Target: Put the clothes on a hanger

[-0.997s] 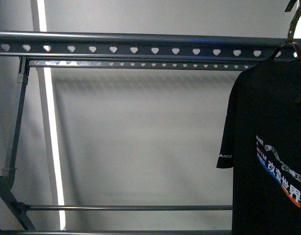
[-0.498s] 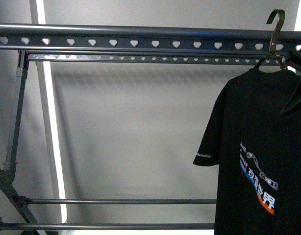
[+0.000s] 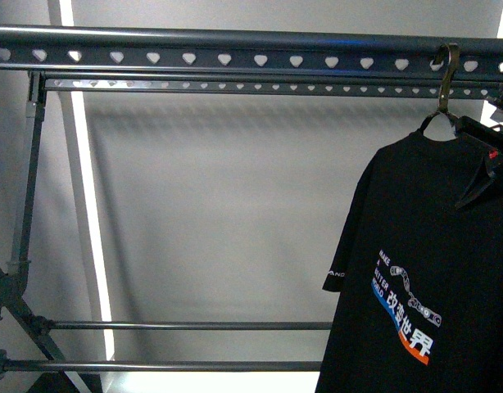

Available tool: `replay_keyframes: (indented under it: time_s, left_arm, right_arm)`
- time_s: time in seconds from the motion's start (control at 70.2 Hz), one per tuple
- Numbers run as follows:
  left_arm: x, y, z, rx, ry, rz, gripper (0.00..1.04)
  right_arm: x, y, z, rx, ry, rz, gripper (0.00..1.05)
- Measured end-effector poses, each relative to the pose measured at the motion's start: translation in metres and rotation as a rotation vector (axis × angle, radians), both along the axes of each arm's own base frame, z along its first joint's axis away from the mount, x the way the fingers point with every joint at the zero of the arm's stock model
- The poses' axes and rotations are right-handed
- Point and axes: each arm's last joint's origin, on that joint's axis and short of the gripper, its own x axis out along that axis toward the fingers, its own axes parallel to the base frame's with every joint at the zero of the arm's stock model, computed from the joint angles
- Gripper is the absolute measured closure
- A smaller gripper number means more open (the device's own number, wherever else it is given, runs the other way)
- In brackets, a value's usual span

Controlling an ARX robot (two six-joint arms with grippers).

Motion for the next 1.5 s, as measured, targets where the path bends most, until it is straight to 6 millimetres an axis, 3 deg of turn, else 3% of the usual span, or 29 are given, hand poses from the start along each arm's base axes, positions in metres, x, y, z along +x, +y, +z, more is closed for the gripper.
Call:
replay_keyframes:
  time_s: [0.185,0.342,0.47,0.755,0.883,1.025,1.168,1.267,1.495]
  left_arm:
    - [0.000,0.000,0.000,0.000,-0.001,0.000,1.01]
    - [0.000,0.000,0.000,0.000,-0.001,0.000,1.01]
    - [0.000,0.000,0.000,0.000,-0.001,0.000,1.01]
    - [0.000,0.000,0.000,0.000,-0.001,0.000,1.01]
    - [0.000,0.000,0.000,0.000,-0.001,0.000,1.01]
    - [0.000,0.000,0.000,0.000,-0.001,0.000,1.01]
    - [0.000,0.000,0.000,0.000,-0.002,0.000,1.01]
    - [0.000,0.000,0.000,0.000,-0.002,0.000,1.01]
    - [0.000,0.000,0.000,0.000,-0.002,0.000,1.01]
  right_arm:
    - [-0.006,0.001,0.004,0.019,-0.017,0.028,0.96]
    - [-0.024,0.003,0.032,0.006,-0.081,0.052,0.96]
    - [-0.027,0.003,0.045,-0.009,-0.101,0.062,0.96]
    - [-0.002,-0.004,0.055,-0.040,-0.071,0.016,0.96]
    - [0.018,-0.002,0.049,-0.046,-0.045,-0.009,0.96]
    - [0.026,0.007,0.038,-0.040,-0.035,-0.004,0.96]
    - [0.023,0.012,0.001,-0.030,0.009,0.012,0.96]
    - [0.018,0.012,-0.003,-0.034,-0.017,0.012,0.96]
    - [0.000,0.007,0.003,-0.117,-0.174,-0.043,0.57]
